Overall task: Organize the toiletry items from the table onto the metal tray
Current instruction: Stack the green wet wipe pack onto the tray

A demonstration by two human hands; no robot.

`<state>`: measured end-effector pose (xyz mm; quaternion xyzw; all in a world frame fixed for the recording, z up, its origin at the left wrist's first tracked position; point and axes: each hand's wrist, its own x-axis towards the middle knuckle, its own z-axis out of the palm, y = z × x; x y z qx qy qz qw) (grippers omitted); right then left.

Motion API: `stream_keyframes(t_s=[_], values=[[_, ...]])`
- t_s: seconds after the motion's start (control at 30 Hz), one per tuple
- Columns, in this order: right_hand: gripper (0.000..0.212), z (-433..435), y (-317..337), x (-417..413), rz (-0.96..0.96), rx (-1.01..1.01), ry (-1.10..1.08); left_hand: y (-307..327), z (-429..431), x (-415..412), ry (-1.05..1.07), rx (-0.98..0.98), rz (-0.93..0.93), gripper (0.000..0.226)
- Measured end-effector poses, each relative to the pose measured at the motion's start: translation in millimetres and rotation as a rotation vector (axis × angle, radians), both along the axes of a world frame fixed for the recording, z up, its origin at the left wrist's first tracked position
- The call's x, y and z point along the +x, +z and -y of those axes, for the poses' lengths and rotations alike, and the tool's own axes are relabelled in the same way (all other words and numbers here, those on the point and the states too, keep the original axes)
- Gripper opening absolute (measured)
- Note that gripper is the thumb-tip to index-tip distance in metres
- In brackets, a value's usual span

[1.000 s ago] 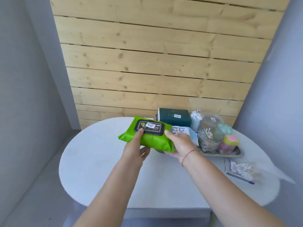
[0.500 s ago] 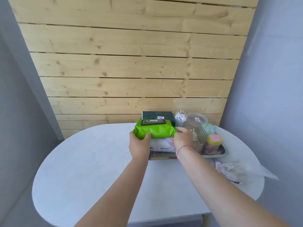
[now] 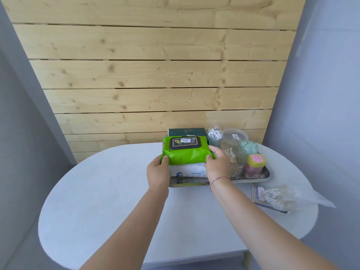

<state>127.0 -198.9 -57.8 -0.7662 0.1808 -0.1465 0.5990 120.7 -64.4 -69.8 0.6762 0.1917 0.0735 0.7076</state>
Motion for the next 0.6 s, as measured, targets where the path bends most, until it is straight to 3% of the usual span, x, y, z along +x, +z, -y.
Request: stream_keyframes(t_s=[0.2, 0.43, 0.53, 0.6], values=[[0.052, 4.6, -3.2, 0.7, -0.135, -0.191, 0.073, -6.3, 11.0, 2.2, -0.043, 0.169, 0.026, 0.025], [0.057, 1.2, -2.1, -7.3, -0.136, -0.297, 0.114, -9.4, 4.5, 5.5, -0.039, 0.11, -0.036, 0.016], [0.056, 5.7, 4.6, -22.7, -0.063, -0.399, 0.159, -8.6, 5.5, 3.2, -0.016, 0.152, -0.049, 0.041], [0.052, 14.4, 14.9, -33.6, 0.021, -0.458, 0.226, -7.3, 5.0, -1.2, 0.084, 0.314, -0.022, 0.052]])
